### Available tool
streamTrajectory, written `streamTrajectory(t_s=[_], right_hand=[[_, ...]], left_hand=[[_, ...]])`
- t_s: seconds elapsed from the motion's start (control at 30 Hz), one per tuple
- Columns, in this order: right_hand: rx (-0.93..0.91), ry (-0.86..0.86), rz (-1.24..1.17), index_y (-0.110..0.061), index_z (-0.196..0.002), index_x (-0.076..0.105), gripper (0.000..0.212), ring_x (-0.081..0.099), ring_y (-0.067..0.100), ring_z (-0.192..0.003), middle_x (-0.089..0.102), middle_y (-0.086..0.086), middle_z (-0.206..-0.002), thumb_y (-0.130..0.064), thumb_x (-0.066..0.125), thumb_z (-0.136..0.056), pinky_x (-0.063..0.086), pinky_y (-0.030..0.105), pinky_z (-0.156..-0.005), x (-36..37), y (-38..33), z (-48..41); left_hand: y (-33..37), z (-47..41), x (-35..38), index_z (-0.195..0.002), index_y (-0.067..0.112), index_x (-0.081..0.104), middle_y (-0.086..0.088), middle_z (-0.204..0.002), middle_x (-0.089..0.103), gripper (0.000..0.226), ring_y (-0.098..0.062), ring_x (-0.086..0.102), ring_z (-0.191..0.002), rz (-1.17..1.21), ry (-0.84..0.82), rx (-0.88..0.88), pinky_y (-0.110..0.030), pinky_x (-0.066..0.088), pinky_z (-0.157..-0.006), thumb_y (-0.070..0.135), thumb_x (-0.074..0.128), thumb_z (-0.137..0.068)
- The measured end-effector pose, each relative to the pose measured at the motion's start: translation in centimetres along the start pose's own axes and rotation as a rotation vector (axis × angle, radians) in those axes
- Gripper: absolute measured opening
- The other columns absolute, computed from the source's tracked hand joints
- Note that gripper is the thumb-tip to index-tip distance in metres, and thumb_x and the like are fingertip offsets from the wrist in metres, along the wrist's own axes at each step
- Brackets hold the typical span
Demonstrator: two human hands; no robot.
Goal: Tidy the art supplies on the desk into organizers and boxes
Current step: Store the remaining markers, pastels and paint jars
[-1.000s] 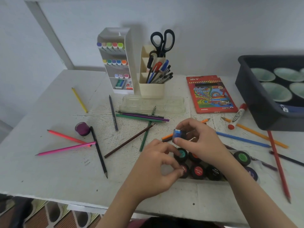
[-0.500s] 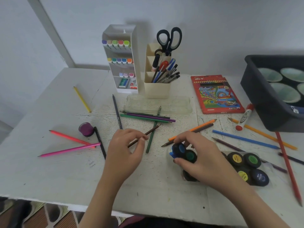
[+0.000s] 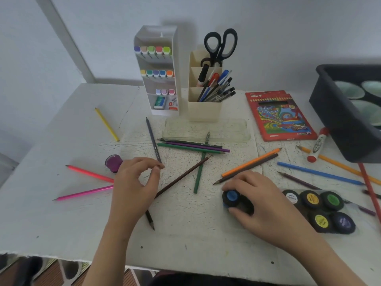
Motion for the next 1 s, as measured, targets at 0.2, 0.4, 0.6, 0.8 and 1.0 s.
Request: streamTrajectory(t_s=[0.2, 0.4, 0.6, 0.8, 1.0], right_hand=[[0.049, 0.012, -0.021, -0.033, -0.102, 0.062, 0.020, 0.045, -0.005, -0.097, 0.055, -0.024, -0.099, -0.031, 0.060, -0.083, 0.035, 0.018, -0.086, -0.5, 0.6, -0.1], [0.063, 0.010, -0.028, -0.032, -0.100, 0.064, 0.016, 0.045, -0.004, -0.098, 0.054, -0.023, -0.098, -0.032, 0.062, -0.084, 0.035, 0.017, -0.087, -0.6, 0.1, -1.3], [-0.011, 0.029, -0.052, -0.027, -0.103, 0.064, 0.016, 0.044, 0.000, -0.102, 0.055, -0.018, -0.102, -0.030, 0.060, -0.088, 0.031, 0.016, -0.091, 0.1, -2.9, -4.8], [-0.079, -0.003, -0.035, -0.029, -0.107, 0.061, 0.018, 0.045, 0.003, -0.103, 0.055, -0.016, -0.105, -0.033, 0.054, -0.092, 0.033, 0.020, -0.091, 1.6, -5.7, -7.9], [-0.100, -0.018, -0.050, -0.031, -0.109, 0.060, 0.020, 0.043, 0.000, -0.104, 0.054, -0.018, -0.108, -0.036, 0.051, -0.092, 0.034, 0.019, -0.091, 2.8, -6.9, -8.7]], left_hand=[[-0.6, -0.7, -0.7, -0.077, 0.034, 0.067, 0.021, -0.086, 0.065, 0.027, 0.002, 0.052, -0.092, 0.038, 0.011, -0.002, -0.018, 0.038, -0.075, 0.009, 0.060, -0.085], [-1.3, -1.2, -2.4, -0.081, 0.038, 0.064, 0.020, -0.082, 0.062, 0.034, -0.001, 0.052, -0.081, 0.040, 0.093, -0.002, -0.006, 0.037, -0.072, 0.004, 0.063, -0.084], [-2.1, -1.8, -5.8, -0.108, 0.014, 0.065, 0.001, -0.099, 0.062, 0.028, -0.022, 0.052, -0.099, -0.177, 0.254, 0.038, -0.022, 0.031, -0.091, 0.015, 0.063, -0.080], [-5.9, -2.7, -5.2, -0.123, 0.021, 0.059, -0.001, -0.127, 0.055, 0.051, -0.019, 0.042, -0.121, -0.205, 0.007, -0.094, -0.027, 0.026, -0.100, 0.012, 0.071, -0.075], [-7.3, -2.8, -4.5, -0.115, 0.021, 0.063, 0.007, -0.102, 0.059, 0.046, -0.009, 0.052, -0.094, -0.189, -0.071, -0.091, -0.020, 0.038, -0.085, 0.003, 0.070, -0.073]])
Point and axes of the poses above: each hand's wrist, its own z-axis away from the middle knuckle, its own x-axis out of the palm, y = z × x, the point moved 10 cm from there along -z, towards the middle knuckle
